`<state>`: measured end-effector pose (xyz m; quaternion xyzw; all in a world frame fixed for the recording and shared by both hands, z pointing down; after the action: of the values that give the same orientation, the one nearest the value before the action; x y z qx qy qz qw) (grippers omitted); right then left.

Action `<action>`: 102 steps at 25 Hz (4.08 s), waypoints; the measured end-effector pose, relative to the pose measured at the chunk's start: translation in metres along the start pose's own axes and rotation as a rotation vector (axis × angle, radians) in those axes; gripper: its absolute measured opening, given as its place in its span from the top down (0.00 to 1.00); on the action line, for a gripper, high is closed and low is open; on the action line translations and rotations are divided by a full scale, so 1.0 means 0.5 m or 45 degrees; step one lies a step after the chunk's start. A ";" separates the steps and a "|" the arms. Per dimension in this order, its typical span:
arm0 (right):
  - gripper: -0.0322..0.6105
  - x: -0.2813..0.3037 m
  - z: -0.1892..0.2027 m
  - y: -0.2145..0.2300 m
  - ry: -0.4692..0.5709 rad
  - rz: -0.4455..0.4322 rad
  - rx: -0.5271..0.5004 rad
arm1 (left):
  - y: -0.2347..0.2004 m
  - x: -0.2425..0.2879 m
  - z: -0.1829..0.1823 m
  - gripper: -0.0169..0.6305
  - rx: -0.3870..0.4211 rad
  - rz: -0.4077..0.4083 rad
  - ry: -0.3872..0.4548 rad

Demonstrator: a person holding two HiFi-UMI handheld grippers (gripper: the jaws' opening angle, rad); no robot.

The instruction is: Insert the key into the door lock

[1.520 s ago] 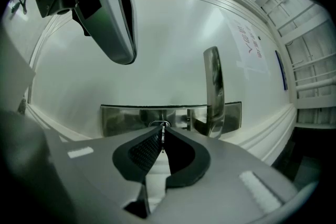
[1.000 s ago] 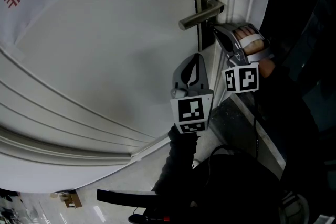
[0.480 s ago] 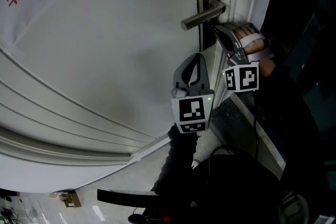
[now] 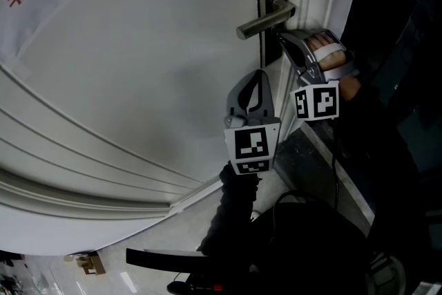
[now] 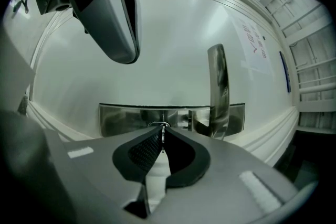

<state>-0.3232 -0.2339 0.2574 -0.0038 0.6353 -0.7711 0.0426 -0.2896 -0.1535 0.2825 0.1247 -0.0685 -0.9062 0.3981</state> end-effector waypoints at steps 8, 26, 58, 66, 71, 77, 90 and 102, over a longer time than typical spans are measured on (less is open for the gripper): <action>0.93 0.001 0.000 0.000 -0.001 -0.006 -0.008 | 0.001 0.002 -0.003 0.97 -0.006 0.004 0.004; 0.93 0.006 -0.001 0.000 -0.002 -0.010 -0.012 | 0.002 0.007 -0.001 0.97 -0.023 0.002 0.006; 0.93 0.010 0.000 0.002 0.000 -0.021 -0.028 | -0.006 0.014 0.019 0.97 -0.064 -0.009 -0.013; 0.93 0.009 -0.001 0.003 -0.005 -0.020 -0.028 | -0.001 0.011 0.015 0.97 -0.064 0.007 -0.005; 0.93 0.010 -0.004 0.001 -0.002 -0.019 -0.027 | -0.004 0.009 0.016 0.97 -0.069 0.008 -0.007; 0.93 0.010 -0.004 0.001 -0.005 -0.020 -0.023 | -0.005 0.010 0.011 0.97 -0.067 0.016 0.004; 0.93 0.011 -0.003 0.002 -0.005 -0.012 -0.030 | 0.001 0.017 0.012 0.97 -0.071 0.034 0.011; 0.93 0.012 -0.004 0.000 0.004 -0.010 -0.030 | -0.002 0.017 0.005 0.97 -0.072 0.024 0.022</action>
<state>-0.3296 -0.2323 0.2566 -0.0056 0.6443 -0.7638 0.0386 -0.2965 -0.1592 0.2834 0.1205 -0.0406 -0.9029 0.4105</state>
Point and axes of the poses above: the fingertips, and each gripper's own axes: x forward along the fingers, y to its right, z out of its underside, the point moved 1 cm from there along -x, backward along the fingers, and after that the axes turned 12 degrees about x, right-handed, at the moved point
